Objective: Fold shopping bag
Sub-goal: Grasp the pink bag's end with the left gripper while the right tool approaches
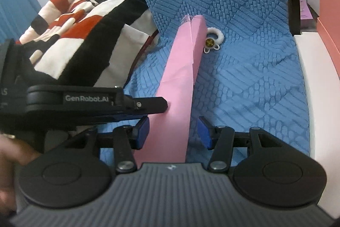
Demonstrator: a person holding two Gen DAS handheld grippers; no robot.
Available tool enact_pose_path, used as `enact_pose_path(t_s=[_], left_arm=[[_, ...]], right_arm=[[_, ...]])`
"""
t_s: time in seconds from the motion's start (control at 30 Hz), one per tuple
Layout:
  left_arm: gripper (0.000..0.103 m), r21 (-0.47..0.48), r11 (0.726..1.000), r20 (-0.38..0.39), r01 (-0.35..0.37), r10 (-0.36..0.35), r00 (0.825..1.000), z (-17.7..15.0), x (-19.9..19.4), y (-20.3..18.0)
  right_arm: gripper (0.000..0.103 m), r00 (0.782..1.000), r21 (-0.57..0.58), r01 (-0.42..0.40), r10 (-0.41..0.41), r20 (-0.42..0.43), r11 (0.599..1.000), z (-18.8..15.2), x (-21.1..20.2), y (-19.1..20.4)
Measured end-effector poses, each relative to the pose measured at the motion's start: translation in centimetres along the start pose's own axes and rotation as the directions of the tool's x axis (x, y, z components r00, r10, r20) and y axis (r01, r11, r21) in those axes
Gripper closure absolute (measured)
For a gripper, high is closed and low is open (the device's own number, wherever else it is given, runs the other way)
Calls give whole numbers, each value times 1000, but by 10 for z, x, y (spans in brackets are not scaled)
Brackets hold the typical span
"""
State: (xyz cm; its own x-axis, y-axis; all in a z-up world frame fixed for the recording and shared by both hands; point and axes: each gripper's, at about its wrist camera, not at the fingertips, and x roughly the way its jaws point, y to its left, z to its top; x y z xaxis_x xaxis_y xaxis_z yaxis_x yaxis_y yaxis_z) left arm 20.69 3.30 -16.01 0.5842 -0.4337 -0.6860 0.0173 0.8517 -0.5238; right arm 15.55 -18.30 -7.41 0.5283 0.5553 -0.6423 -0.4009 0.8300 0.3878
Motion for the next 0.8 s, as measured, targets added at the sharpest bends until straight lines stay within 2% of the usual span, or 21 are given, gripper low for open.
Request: enact_pose_path(t_s=[0.13, 0.2, 0.5, 0.63, 0.73, 0.8], left_arm=[[65, 8, 1000, 0, -28, 28, 1000, -3, 1, 0], [65, 6, 999, 7, -43, 43, 999, -4, 1, 0], [72, -71, 992, 27, -100, 102, 994, -1, -5, 12], [75, -85, 992, 26, -97, 100, 995, 0, -7, 14], [77, -106, 990, 28, -92, 96, 995, 1, -8, 17], [79, -117, 989, 29, -88, 91, 995, 1, -8, 17]], right_arm=[[50, 994, 44, 102, -103, 26, 994, 3, -1, -11], [49, 987, 77, 162, -163, 5, 984, 3, 2, -21], [49, 995, 59, 78, -74, -66, 995, 0, 26, -21], [49, 990, 30, 126, -124, -67, 992, -1, 29, -20], [49, 979, -47, 183, -186, -80, 982, -4, 36, -15], [49, 980, -78, 181, -187, -75, 980, -5, 39, -12]])
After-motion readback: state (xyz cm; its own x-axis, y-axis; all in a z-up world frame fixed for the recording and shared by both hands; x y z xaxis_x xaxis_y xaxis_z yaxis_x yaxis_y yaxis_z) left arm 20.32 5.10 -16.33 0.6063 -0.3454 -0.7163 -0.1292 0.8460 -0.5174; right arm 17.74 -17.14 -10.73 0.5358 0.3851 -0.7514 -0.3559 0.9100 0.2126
